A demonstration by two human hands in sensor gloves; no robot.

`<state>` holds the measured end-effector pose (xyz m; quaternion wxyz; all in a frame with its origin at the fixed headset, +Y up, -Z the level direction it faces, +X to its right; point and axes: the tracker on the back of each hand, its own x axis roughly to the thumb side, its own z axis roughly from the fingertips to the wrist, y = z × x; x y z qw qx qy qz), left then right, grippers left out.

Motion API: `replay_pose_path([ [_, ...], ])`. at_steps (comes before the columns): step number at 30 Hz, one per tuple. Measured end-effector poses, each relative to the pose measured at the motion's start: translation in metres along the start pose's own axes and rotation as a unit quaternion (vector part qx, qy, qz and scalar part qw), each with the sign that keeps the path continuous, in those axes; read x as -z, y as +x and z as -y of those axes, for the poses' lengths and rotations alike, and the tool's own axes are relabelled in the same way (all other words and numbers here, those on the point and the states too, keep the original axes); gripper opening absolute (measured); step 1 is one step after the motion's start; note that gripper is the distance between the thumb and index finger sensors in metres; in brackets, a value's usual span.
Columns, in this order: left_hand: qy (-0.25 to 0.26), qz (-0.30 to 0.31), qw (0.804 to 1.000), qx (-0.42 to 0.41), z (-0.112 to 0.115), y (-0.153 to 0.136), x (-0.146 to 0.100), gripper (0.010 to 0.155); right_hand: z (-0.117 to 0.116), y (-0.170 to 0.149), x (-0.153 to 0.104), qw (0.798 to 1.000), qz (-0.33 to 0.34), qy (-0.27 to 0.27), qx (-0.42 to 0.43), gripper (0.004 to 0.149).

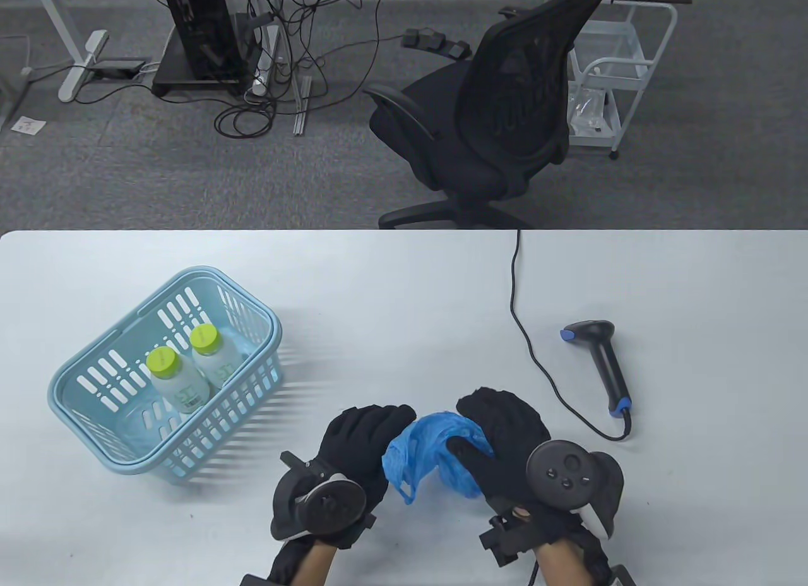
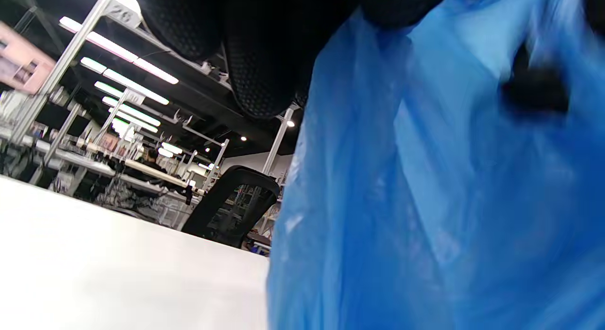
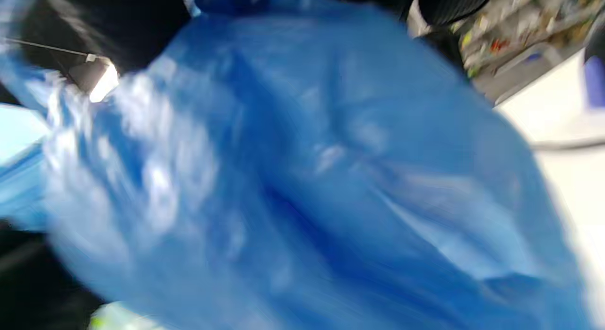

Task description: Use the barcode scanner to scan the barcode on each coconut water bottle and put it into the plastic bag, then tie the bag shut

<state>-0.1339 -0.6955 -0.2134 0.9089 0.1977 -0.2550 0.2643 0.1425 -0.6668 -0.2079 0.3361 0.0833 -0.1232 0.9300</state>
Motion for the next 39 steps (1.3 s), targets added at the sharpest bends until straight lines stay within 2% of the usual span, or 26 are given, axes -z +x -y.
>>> replay_pose_path([
  [1, 0.001, -0.014, 0.999, -0.039, -0.002, -0.006, 0.000, 0.045, 0.004, -0.007, 0.000, 0.999, -0.010, -0.032, -0.008, 0.037],
  [2, 0.001, -0.022, 0.998, -0.061, -0.002, -0.009, -0.001, 0.045, 0.005, -0.010, 0.001, 0.999, -0.012, -0.039, 0.005, 0.036],
  [4, 0.010, -0.036, 0.995, -0.091, -0.004, -0.014, -0.002, 0.044, 0.006, -0.016, 0.004, 0.998, -0.016, -0.042, 0.038, 0.034],
  [8, 0.034, -0.081, 0.983, -0.163, -0.011, -0.030, -0.005, 0.043, 0.012, -0.042, 0.007, 0.991, -0.083, -0.053, 0.088, 0.036],
  [10, 0.048, -0.098, 0.979, -0.175, -0.014, -0.037, -0.008, 0.043, 0.018, -0.059, 0.008, 0.985, -0.123, -0.067, 0.100, 0.039],
  [12, 0.036, -0.098, 0.982, -0.157, -0.014, -0.040, -0.008, 0.043, 0.021, -0.070, 0.008, 0.979, -0.147, -0.065, 0.128, 0.042],
  [15, 0.028, -0.096, 0.987, -0.128, -0.011, -0.040, -0.007, 0.043, 0.033, -0.076, 0.008, 0.972, -0.128, -0.079, 0.181, 0.047],
  [17, 0.031, -0.103, 0.987, -0.121, -0.011, -0.043, -0.008, 0.043, 0.043, -0.081, 0.008, 0.954, -0.093, -0.078, 0.275, 0.047],
  [18, 0.031, -0.107, 0.988, -0.110, -0.012, -0.046, -0.009, 0.043, 0.048, -0.086, 0.006, 0.936, -0.088, -0.093, 0.329, 0.047],
  [20, 0.025, -0.109, 0.990, -0.084, -0.013, -0.050, -0.010, 0.043, 0.055, -0.089, 0.001, 0.911, -0.085, -0.144, 0.376, 0.044],
  [21, 0.020, -0.107, 0.990, -0.084, -0.012, -0.049, -0.009, 0.043, 0.060, -0.084, -0.002, 0.915, -0.059, -0.162, 0.364, 0.046],
  [23, 0.015, -0.097, 0.992, -0.081, -0.009, -0.043, -0.007, 0.043, 0.061, -0.070, -0.004, 0.943, -0.014, -0.142, 0.301, 0.052],
  [24, 0.007, -0.083, 0.994, -0.068, -0.007, -0.036, -0.004, 0.043, 0.060, -0.054, -0.004, 0.964, 0.031, -0.119, 0.238, 0.056],
  [26, -0.013, -0.054, 0.998, -0.031, -0.002, -0.024, -0.001, 0.042, 0.056, -0.020, -0.006, 0.981, 0.105, -0.097, 0.131, 0.067],
  [27, -0.026, -0.034, 0.999, -0.005, 0.001, -0.016, 0.000, 0.042, 0.053, -0.003, -0.007, 0.985, 0.135, -0.075, 0.081, 0.073],
  [30, -0.045, -0.012, 0.999, 0.017, 0.005, -0.007, 0.001, 0.043, 0.037, 0.025, -0.008, 0.990, 0.126, 0.005, -0.062, 0.088],
  [31, -0.048, -0.016, 0.999, 0.003, 0.007, -0.007, 0.001, 0.043, 0.020, 0.028, -0.005, 0.981, 0.098, 0.077, -0.152, 0.092],
  [32, -0.055, -0.023, 0.998, -0.015, 0.008, -0.009, 0.001, 0.043, 0.007, 0.025, -0.003, 0.969, 0.077, 0.121, -0.203, 0.093],
  [33, -0.062, -0.026, 0.997, -0.026, 0.008, -0.011, 0.001, 0.043, -0.003, 0.022, -0.002, 0.960, 0.065, 0.134, -0.235, 0.087],
  [34, -0.073, -0.026, 0.996, -0.036, 0.008, -0.013, 0.001, 0.043, -0.011, 0.018, 0.000, 0.955, 0.053, 0.126, -0.263, 0.077],
  [36, -0.092, -0.029, 0.994, -0.053, 0.008, -0.020, 0.000, 0.043, -0.017, 0.008, 0.004, 0.958, 0.034, 0.100, -0.268, 0.040],
  [39, -0.106, -0.078, 0.986, -0.106, 0.009, -0.036, -0.002, 0.045, -0.013, 0.000, 0.005, 0.977, 0.008, 0.068, -0.202, 0.037],
])
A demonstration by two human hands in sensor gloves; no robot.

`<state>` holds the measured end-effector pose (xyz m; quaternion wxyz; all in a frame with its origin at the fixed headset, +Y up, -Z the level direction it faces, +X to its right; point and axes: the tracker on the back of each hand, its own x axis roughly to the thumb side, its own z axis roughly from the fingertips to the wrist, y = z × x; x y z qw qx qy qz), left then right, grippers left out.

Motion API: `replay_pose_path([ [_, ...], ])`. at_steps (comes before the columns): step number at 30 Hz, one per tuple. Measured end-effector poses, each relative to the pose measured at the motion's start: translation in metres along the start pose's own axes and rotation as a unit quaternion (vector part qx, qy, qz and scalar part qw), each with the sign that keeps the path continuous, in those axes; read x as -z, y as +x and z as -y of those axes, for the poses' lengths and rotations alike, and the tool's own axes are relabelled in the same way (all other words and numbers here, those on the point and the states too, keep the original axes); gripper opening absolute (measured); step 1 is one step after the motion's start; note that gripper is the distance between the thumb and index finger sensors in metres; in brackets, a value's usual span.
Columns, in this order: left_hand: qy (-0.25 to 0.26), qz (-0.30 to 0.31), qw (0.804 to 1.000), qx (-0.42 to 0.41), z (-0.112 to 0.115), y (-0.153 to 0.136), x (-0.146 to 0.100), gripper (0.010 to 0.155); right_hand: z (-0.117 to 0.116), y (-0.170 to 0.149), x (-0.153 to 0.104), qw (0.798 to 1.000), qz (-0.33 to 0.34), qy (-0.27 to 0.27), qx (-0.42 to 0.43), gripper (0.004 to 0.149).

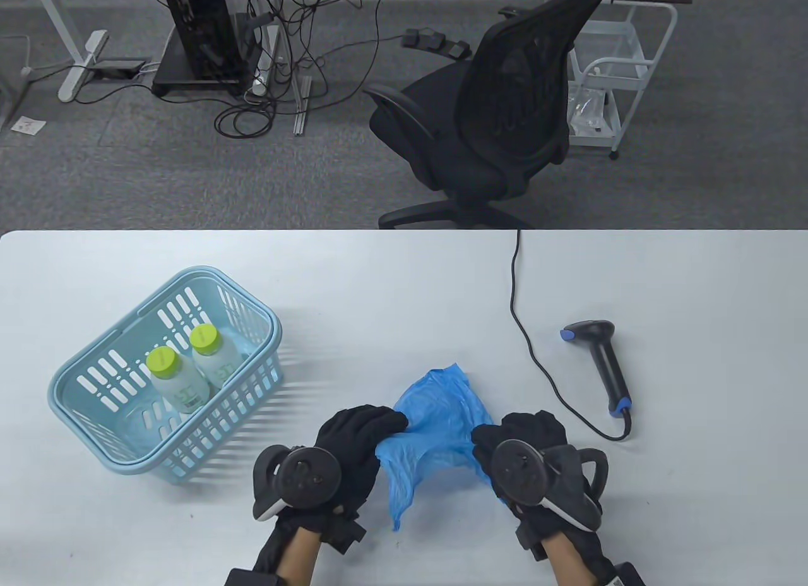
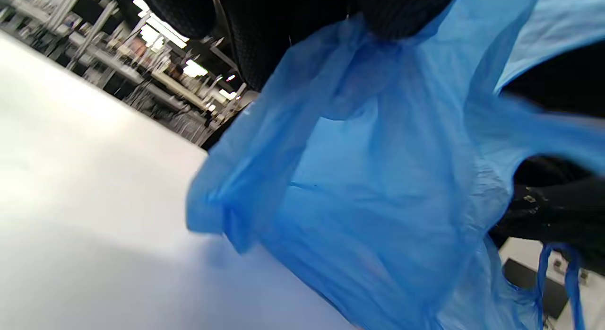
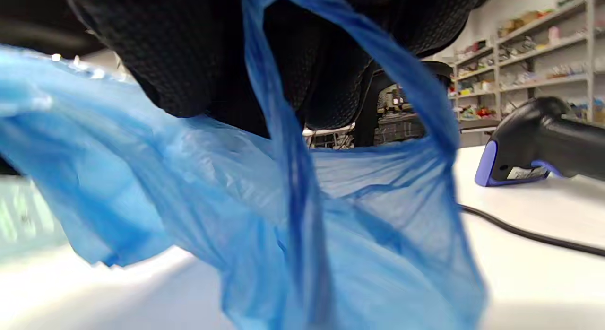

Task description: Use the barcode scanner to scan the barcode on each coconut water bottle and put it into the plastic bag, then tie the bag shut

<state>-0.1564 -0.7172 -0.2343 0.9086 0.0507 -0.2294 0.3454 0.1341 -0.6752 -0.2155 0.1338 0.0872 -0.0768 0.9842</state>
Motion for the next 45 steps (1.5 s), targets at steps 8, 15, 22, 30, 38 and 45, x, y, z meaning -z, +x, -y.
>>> replay_pose_path([
  [8, 0.037, -0.025, 0.996, -0.079, -0.012, -0.004, -0.002, 0.039, -0.023, 0.015, -0.003, 0.992, 0.069, 0.083, 0.067, 0.093],
  [15, -0.052, -0.017, 0.996, -0.068, 0.002, -0.002, 0.002, 0.039, -0.029, 0.032, 0.001, 0.997, 0.064, 0.003, -0.031, 0.039],
  [22, -0.068, -0.052, 0.994, -0.064, 0.002, -0.016, 0.001, 0.040, -0.027, 0.010, 0.003, 0.982, 0.093, 0.095, 0.131, 0.041],
  [30, 0.005, -0.071, 0.979, -0.189, -0.021, -0.031, -0.008, 0.065, -0.025, -0.002, 0.003, 0.996, -0.002, 0.025, 0.090, 0.038],
  [38, -0.030, 0.034, 0.998, 0.052, 0.005, 0.059, -0.006, 0.088, -0.028, 0.008, 0.001, 0.994, -0.046, 0.014, 0.096, 0.040],
  [45, 0.025, -0.003, 0.970, 0.242, 0.034, 0.062, 0.001, 0.066, -0.029, 0.000, 0.004, 0.983, 0.024, 0.057, 0.174, 0.041],
])
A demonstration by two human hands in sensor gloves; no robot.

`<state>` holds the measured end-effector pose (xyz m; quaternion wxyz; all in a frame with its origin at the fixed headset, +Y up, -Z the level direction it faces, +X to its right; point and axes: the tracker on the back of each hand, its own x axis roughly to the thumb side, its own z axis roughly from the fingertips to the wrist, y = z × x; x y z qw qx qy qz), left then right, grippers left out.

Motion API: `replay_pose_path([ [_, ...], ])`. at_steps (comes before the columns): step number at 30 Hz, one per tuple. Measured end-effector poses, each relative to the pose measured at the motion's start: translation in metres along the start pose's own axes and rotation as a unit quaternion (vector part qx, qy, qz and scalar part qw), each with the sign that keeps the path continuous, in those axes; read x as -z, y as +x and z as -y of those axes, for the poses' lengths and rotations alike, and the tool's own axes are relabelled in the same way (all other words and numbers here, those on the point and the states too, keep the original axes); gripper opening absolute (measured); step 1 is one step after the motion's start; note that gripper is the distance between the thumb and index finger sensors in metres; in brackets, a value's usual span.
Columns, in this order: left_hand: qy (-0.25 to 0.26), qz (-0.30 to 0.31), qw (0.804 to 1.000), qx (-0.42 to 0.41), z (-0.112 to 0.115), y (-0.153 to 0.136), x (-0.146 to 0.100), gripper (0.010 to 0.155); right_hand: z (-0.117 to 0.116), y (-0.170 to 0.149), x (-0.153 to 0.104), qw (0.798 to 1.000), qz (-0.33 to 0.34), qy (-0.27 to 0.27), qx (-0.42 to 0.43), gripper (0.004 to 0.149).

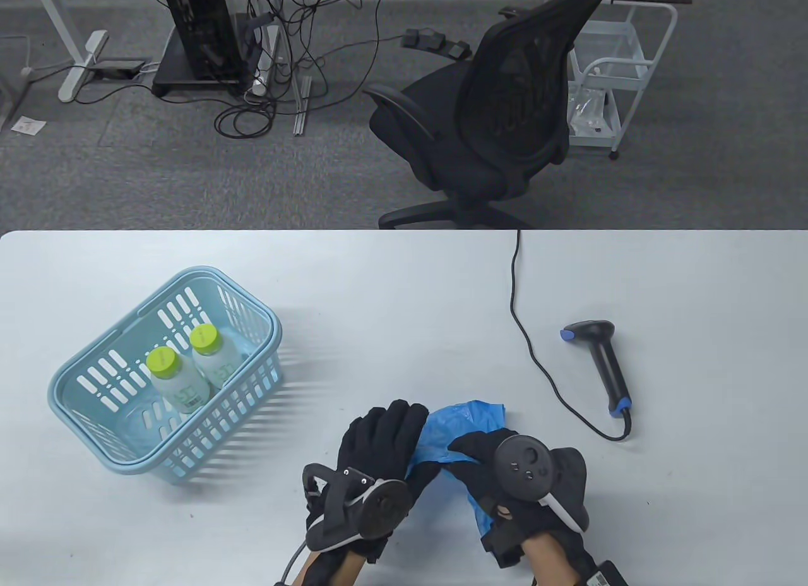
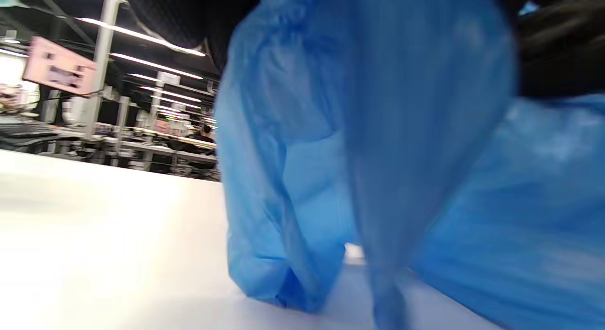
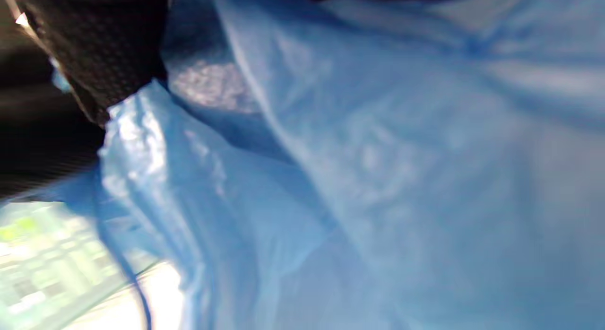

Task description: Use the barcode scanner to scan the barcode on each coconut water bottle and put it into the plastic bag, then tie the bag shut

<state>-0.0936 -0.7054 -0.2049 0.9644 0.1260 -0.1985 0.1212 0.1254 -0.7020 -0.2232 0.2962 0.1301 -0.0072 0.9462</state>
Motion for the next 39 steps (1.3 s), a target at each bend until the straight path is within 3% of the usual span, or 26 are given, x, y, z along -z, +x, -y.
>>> replay_pose_path([
  [3, 0.006, -0.051, 0.998, -0.041, 0.001, -0.025, 0.000, 0.058, 0.001, -0.002, 0.001, 0.994, 0.047, 0.027, 0.093, 0.041],
  [5, 0.012, -0.086, 0.989, -0.116, 0.000, -0.041, -0.002, 0.054, 0.005, 0.000, 0.000, 0.995, 0.055, 0.023, 0.086, 0.042],
  [7, 0.003, -0.083, 0.977, -0.195, -0.001, -0.051, -0.001, 0.053, 0.009, 0.004, -0.002, 0.997, 0.051, 0.004, 0.062, 0.041],
  [9, -0.033, -0.075, 0.962, -0.259, 0.000, -0.057, 0.001, 0.055, 0.015, 0.008, -0.007, 0.998, 0.041, -0.055, -0.003, 0.040],
  [10, -0.058, -0.055, 0.953, -0.291, 0.000, -0.059, 0.003, 0.056, 0.019, 0.014, -0.012, 0.987, 0.047, -0.115, -0.099, 0.041],
  [12, -0.103, -0.035, 0.934, -0.340, 0.002, -0.060, 0.004, 0.059, 0.017, 0.023, -0.019, 0.946, 0.066, -0.186, -0.257, 0.061],
  [13, -0.130, -0.028, 0.920, -0.369, 0.004, -0.060, 0.005, 0.058, 0.015, 0.029, -0.022, 0.919, 0.103, -0.196, -0.325, 0.063],
  [15, -0.141, -0.030, 0.911, -0.386, 0.005, -0.061, 0.004, 0.058, 0.012, 0.037, -0.028, 0.911, 0.192, -0.170, -0.324, 0.057],
  [17, -0.140, -0.030, 0.909, -0.392, 0.004, -0.062, 0.005, 0.058, 0.002, 0.041, -0.026, 0.928, 0.248, -0.092, -0.262, 0.039],
  [18, -0.144, -0.025, 0.905, -0.400, 0.004, -0.062, 0.005, 0.058, -0.005, 0.041, -0.023, 0.934, 0.214, -0.052, -0.282, 0.036],
  [20, -0.155, -0.011, 0.896, -0.416, 0.005, -0.063, 0.005, 0.059, -0.013, 0.036, -0.013, 0.921, 0.132, 0.001, -0.368, 0.035],
  [21, -0.166, 0.003, 0.890, -0.425, 0.004, -0.063, 0.006, 0.060, -0.016, 0.030, -0.008, 0.914, 0.101, 0.007, -0.393, 0.038],
  [27, -0.245, 0.059, 0.861, -0.442, 0.006, -0.061, 0.006, 0.067, -0.012, 0.003, 0.004, 0.932, -0.007, -0.008, -0.361, 0.066],
  [29, -0.255, 0.042, 0.883, -0.391, 0.003, -0.062, 0.005, 0.069, -0.007, -0.001, 0.004, 0.943, -0.017, -0.025, -0.331, 0.062],
  [31, -0.235, 0.035, 0.945, -0.226, -0.005, -0.059, 0.005, 0.074, -0.004, 0.002, 0.004, 0.954, -0.005, -0.020, -0.300, 0.063],
  [32, -0.226, 0.039, 0.956, -0.183, -0.008, -0.057, 0.003, 0.079, -0.003, 0.003, 0.004, 0.957, -0.001, -0.020, -0.291, 0.063],
  [33, -0.206, 0.056, 0.966, -0.149, -0.013, -0.052, 0.002, 0.083, -0.003, 0.004, 0.004, 0.960, 0.006, -0.019, -0.280, 0.063],
  [35, -0.153, 0.101, 0.970, -0.157, -0.025, -0.035, -0.001, 0.084, -0.003, 0.007, 0.005, 0.966, 0.014, -0.011, -0.259, 0.063],
  [37, -0.087, 0.155, 0.974, -0.142, -0.036, -0.010, -0.006, 0.072, -0.004, 0.008, 0.005, 0.973, 0.021, 0.001, -0.229, 0.063],
  [39, -0.060, 0.184, 0.979, -0.057, -0.034, 0.015, -0.010, 0.056, -0.002, 0.009, 0.006, 0.983, 0.023, 0.014, -0.182, 0.062],
])
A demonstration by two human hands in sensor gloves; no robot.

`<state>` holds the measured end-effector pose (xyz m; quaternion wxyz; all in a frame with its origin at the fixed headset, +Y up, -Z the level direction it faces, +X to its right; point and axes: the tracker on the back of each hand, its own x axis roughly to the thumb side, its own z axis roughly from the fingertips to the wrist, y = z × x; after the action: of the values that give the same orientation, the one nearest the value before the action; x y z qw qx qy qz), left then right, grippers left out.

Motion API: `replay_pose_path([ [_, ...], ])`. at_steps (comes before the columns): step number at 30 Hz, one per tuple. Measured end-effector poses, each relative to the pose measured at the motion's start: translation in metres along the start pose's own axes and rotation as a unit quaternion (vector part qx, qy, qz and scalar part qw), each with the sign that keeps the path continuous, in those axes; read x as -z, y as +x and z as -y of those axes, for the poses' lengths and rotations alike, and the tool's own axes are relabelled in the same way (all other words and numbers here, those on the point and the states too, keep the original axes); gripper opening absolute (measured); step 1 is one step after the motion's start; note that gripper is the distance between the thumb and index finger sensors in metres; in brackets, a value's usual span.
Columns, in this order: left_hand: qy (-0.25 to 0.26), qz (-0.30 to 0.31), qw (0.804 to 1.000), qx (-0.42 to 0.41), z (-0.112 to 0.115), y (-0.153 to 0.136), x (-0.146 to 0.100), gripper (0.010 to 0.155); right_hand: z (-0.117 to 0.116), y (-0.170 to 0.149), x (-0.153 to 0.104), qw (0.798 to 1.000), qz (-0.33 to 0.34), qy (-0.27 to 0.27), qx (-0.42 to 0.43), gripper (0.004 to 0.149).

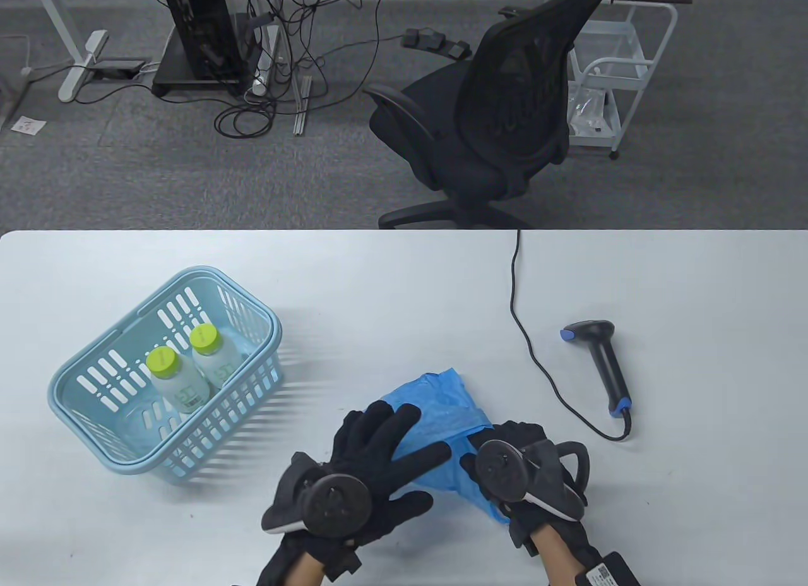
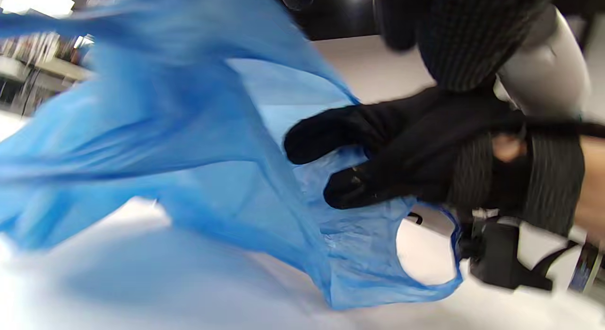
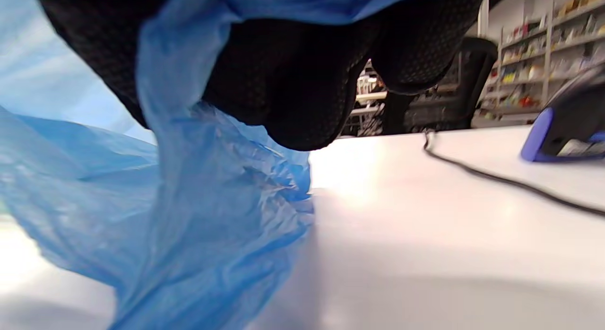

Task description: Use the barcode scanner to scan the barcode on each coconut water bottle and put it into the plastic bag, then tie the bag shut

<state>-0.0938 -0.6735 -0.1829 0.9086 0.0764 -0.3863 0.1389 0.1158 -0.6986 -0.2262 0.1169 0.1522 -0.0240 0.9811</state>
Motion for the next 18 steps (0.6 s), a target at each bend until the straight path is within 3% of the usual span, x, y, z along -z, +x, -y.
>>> replay_pose_path([
  [3, -0.015, -0.049, 0.985, 0.168, 0.019, 0.009, 0.010, 0.040, 0.005, -0.001, -0.003, 0.998, 0.022, 0.012, 0.060, 0.061],
  [4, -0.025, -0.070, 0.979, 0.189, 0.023, 0.006, 0.012, 0.040, 0.006, -0.001, -0.005, 0.997, 0.034, 0.018, 0.074, 0.060],
  [8, 0.038, -0.185, 0.973, 0.135, 0.024, -0.026, 0.011, 0.051, 0.010, 0.001, -0.009, 0.989, 0.069, 0.036, 0.124, 0.058],
  [12, 0.063, -0.244, 0.960, 0.120, 0.027, -0.047, 0.005, 0.048, 0.013, 0.010, -0.011, 0.987, 0.097, 0.056, 0.118, 0.054],
  [14, 0.063, -0.236, 0.954, 0.175, 0.024, -0.047, 0.005, 0.048, 0.017, 0.015, -0.014, 0.993, 0.079, 0.042, 0.074, 0.050],
  [16, 0.058, -0.205, 0.959, 0.187, 0.021, -0.041, 0.008, 0.054, 0.021, 0.019, -0.017, 0.997, 0.021, -0.009, -0.069, 0.044],
  [17, 0.038, -0.176, 0.971, 0.160, 0.021, -0.037, 0.011, 0.059, 0.022, 0.021, -0.020, 0.982, -0.023, -0.061, -0.178, 0.044],
  [18, 0.026, -0.186, 0.974, 0.131, 0.020, -0.034, 0.011, 0.064, 0.021, 0.022, -0.022, 0.962, -0.054, -0.089, -0.254, 0.049],
])
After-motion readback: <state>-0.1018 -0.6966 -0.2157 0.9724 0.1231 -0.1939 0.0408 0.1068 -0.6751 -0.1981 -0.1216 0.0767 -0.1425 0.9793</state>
